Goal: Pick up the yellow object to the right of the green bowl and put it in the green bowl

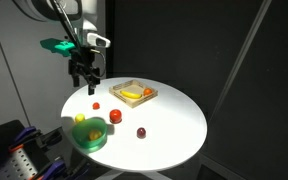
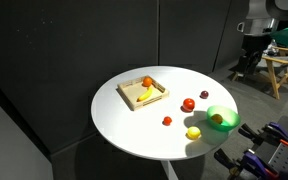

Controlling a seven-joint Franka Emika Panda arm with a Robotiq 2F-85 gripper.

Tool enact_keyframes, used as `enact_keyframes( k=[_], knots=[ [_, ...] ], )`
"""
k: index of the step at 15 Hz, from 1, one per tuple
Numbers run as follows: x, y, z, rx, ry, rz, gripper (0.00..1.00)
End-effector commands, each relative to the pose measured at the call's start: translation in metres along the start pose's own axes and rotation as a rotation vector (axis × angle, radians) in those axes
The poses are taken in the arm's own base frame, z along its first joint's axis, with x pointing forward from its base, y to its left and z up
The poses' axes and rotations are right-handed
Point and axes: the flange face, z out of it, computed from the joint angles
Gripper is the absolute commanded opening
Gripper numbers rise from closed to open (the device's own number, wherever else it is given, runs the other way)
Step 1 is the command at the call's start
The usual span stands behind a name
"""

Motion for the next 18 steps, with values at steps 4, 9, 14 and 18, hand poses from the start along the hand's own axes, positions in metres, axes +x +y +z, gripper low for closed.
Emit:
enact_keyframes(
  k=[4,9,14,18],
  knots=[
    [-0.0059,-0.0092,-0.001,0.03,0.022,0.074,1.0],
    [-0.0058,-0.0086,-0.0013,0.024,0.036,0.099,1.0],
    [-0.0005,-0.0062,0.0031,0.02,0.009,0.075,1.0],
    [-0.0003,-0.0063,0.004,0.02,0.007,0.075,1.0]
  ],
)
